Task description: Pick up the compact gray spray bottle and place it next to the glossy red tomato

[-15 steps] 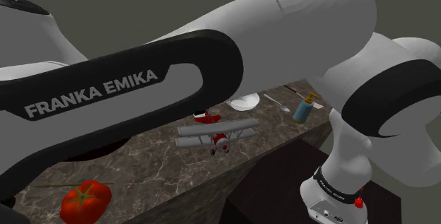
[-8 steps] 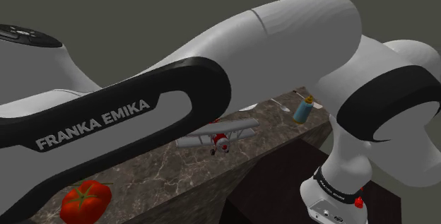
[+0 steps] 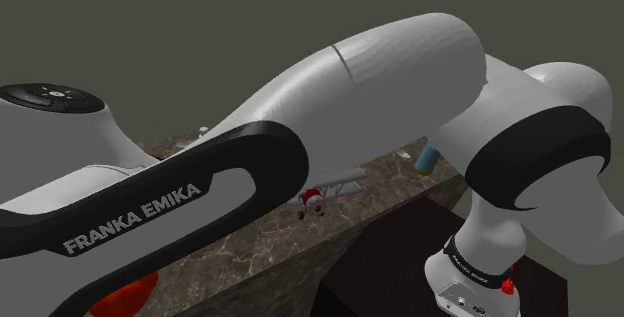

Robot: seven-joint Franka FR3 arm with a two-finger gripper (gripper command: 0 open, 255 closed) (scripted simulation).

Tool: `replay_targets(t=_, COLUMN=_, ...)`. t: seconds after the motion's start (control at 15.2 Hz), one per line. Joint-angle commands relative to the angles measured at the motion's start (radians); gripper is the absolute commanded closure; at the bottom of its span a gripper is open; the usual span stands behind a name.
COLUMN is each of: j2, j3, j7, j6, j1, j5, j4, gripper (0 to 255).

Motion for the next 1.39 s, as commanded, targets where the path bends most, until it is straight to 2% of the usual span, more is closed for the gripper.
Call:
replay_targets(t=0.0, j2=0.013, j3=0.006, j7=-0.01, j6=0.018, j1=-0.003, j5=0.007, j4=-0.004, gripper=255)
replay_targets(t=0.26, j2=0.044, j3=0.021, j7=-0.03, j6=0.055, j1=-0.011, j5=0.022, j4=-0.01, gripper=255)
replay_targets(t=0.79, j2=0.044, j3=0.021, j7=-0.03, j6=0.055, j1=-0.011, j5=0.022, j4=-0.01, gripper=255)
replay_targets(t=0.86, j2=0.048, j3=0.021, j7=-0.028, j6=0.054, j1=-0.01, j5=0.021, j4=-0.005, gripper=0)
replay_targets(t=1.12, j2=0.051, j3=0.019, j7=-0.026, j6=0.048, j1=-0.011, j5=0.02, j4=0.003, gripper=0)
replay_targets(t=1.32, j2=-0.031, j3=0.013, j7=-0.036, j6=0.047, j1=-0.007, j5=0.02, j4=-0.08, gripper=0)
